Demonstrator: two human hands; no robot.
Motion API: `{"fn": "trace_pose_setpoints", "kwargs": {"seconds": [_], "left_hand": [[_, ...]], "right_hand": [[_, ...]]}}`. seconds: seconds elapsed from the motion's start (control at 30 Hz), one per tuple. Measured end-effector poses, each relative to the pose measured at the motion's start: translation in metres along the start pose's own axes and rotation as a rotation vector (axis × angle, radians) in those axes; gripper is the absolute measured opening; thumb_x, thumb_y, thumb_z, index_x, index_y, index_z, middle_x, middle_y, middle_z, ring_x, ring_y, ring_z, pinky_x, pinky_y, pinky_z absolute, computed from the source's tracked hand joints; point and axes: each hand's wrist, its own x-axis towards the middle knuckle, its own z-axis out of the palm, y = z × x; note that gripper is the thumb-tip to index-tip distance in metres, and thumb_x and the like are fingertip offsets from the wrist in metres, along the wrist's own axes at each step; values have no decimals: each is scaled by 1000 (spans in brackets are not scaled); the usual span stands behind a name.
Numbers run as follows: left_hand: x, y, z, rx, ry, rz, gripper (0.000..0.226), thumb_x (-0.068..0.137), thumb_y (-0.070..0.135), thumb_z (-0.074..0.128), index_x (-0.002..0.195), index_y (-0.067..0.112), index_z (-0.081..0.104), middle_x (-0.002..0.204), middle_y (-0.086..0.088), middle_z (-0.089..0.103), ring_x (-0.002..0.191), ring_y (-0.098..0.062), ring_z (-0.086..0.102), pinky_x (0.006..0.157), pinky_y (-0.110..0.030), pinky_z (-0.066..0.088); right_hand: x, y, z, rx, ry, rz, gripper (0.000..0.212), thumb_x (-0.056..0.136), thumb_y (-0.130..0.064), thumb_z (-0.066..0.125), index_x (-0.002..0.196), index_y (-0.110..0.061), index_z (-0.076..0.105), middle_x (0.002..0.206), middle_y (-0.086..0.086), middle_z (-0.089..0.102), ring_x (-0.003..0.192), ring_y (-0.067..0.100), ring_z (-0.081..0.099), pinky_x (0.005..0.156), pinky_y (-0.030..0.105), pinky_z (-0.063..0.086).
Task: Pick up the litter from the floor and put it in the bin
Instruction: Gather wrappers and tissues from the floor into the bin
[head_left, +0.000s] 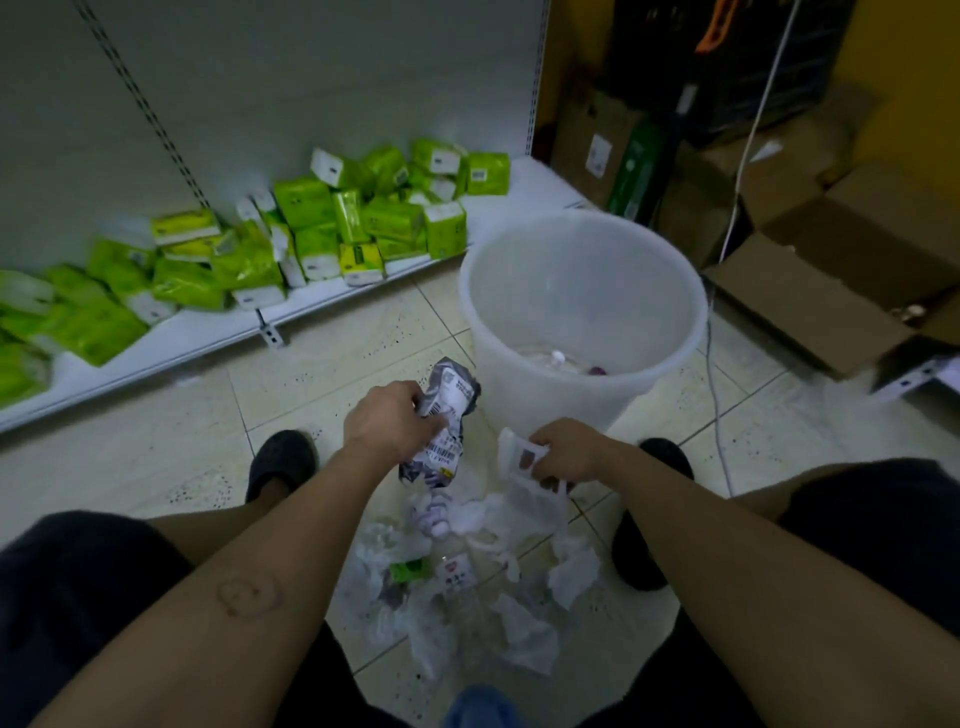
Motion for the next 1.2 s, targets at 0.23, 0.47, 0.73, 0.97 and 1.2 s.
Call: {"fn": "trace_pose_setpoints", "kwargs": {"seconds": [0.23, 0.47, 0.73, 0.97, 1.2], "left_hand": [[-23, 10, -11, 14, 33, 15, 30, 79, 50, 67, 86, 23, 59, 87, -4, 66, 77, -25, 63, 65, -32, 50], [-24, 7, -8, 13, 29, 5, 29, 79, 51, 66, 83, 23, 58, 85, -3, 65, 77, -25, 62, 62, -29, 45], [-9, -6, 18, 13, -41, -5, 32, 80, 52, 66, 76, 24, 51, 79, -3, 60, 73, -25, 59, 57, -29, 38], [3, -22, 43, 18, -119, -23, 32, 80, 51, 66, 74, 25, 48, 74, -1, 56, 72, -24, 56, 58, -28, 36], [8, -25, 52, -14, -158, -17, 41, 81, 50, 66, 63, 26, 38, 65, 4, 48, 70, -24, 53, 57, -28, 34]], "right_hand": [[-14, 7, 22, 22, 86, 20, 14, 84, -18, 60, 76, -7, 61, 75, 14, 56, 57, 22, 51, 56, 23, 42], [-1, 11, 39, 136, 50, -2, 33, 89, 2, 54, 113, -15, 69, 101, 18, 70, 47, 12, 63, 40, 20, 49], [25, 29, 58, 345, 7, 1, 74, 86, 15, 49, 149, -15, 26, 153, 14, 28, 132, 33, 42, 74, 31, 53], [45, 36, 61, 374, 160, 144, 12, 83, -1, 60, 73, -9, 60, 69, 5, 55, 53, 8, 52, 47, 15, 49], [52, 36, 59, 535, 142, 166, 24, 68, 3, 78, 87, 5, 63, 86, 19, 62, 63, 20, 58, 58, 26, 51]]}}
